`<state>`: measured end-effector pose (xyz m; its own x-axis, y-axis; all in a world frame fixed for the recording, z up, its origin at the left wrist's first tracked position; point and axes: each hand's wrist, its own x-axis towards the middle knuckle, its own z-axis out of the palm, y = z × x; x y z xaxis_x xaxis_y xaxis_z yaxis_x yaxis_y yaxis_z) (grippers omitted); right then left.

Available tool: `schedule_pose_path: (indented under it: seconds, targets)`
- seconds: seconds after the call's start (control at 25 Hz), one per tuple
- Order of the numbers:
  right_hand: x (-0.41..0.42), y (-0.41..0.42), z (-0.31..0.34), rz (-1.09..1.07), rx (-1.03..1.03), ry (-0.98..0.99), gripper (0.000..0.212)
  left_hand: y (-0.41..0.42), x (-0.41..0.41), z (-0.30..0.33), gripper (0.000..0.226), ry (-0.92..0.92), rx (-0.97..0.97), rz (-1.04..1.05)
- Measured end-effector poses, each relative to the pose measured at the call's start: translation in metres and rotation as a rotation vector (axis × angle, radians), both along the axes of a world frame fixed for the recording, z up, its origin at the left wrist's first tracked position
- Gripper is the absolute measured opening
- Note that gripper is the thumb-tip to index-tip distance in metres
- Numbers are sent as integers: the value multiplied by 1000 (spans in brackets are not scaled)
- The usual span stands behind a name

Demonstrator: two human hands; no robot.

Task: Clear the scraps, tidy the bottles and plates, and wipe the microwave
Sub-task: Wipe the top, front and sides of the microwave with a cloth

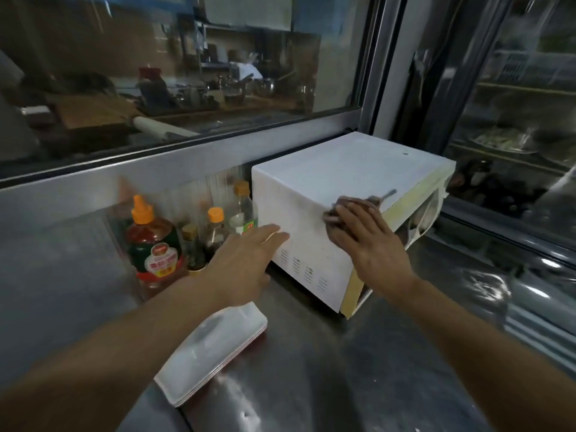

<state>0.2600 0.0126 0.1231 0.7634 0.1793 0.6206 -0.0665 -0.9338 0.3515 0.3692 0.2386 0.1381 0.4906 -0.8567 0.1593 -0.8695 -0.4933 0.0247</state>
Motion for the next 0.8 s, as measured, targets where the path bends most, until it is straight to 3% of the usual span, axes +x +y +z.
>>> schedule_pose_path:
  seconds: [0.16,0.48,0.64,0.72,0.8]
  targets:
    - [14,-12,-34,-73,-126,-45,33,-31,29,-14,82,4,-46,1]
    - [17,-9,-33,-154,-162,-105,33,-73,109,2,93,-114,-112,20]
    - [26,-5,-52,-241,-208,-192,43,-83,126,-17,92,-47,-225,-17]
    - [30,-3,-76,-273,-251,-132,49,-85,132,-27,93,9,-323,-61]
    - [33,1,-104,-251,-353,83,51,-86,139,-31,94,47,-374,-104]
